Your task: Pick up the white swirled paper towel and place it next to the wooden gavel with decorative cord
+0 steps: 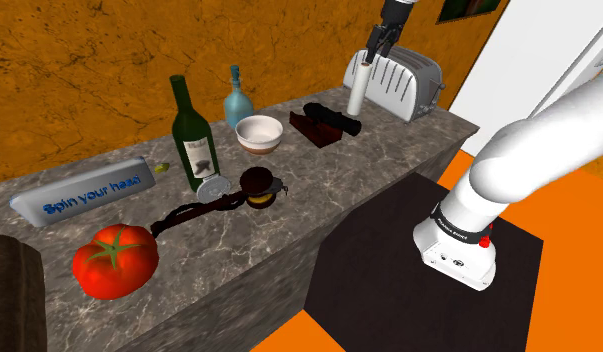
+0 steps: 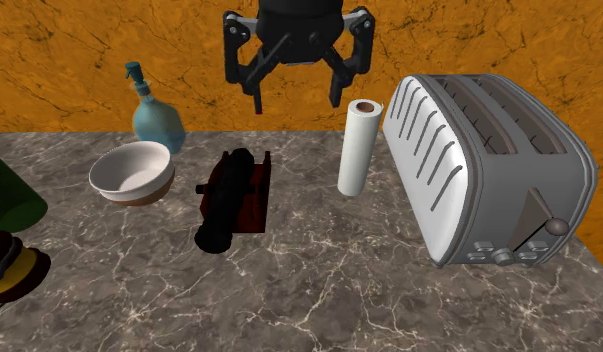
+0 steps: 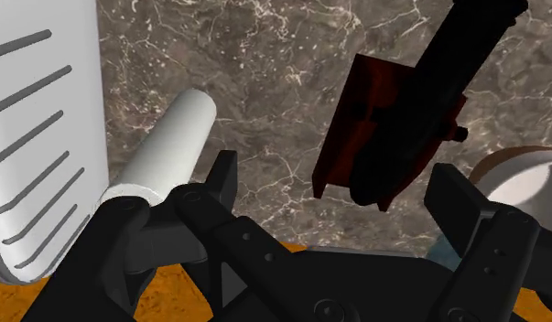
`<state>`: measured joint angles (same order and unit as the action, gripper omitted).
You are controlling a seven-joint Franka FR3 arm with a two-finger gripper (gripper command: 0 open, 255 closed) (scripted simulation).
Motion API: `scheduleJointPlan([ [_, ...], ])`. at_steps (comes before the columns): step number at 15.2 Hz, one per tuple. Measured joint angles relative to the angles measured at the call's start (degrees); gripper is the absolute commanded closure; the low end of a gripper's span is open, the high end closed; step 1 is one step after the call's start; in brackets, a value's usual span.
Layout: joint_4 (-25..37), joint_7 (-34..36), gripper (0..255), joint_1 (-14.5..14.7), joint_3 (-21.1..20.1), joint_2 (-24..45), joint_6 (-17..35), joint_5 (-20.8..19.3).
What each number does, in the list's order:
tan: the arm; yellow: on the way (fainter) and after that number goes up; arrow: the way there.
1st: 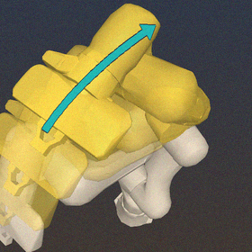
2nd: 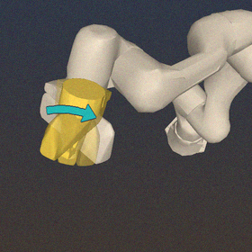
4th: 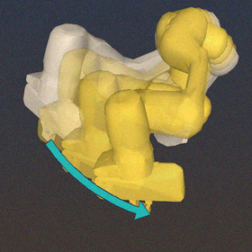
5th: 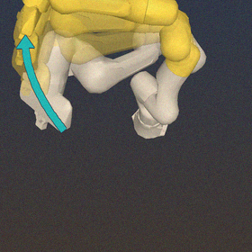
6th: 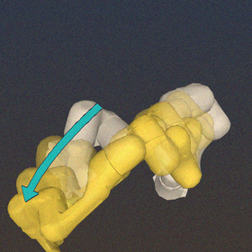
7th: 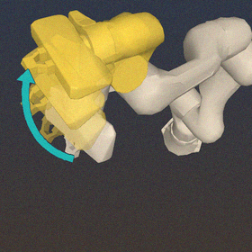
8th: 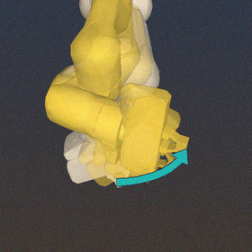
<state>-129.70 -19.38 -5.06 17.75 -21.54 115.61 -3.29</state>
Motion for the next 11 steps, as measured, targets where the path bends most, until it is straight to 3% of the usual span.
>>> scheduleJointPlan([
  [5,3.62,-3.43,0,-0.77,3.83,7.87,5.79,2.19],
  [11,11.34,-9.56,0,-2.09,8.11,20.01,11.08,8.53],
])
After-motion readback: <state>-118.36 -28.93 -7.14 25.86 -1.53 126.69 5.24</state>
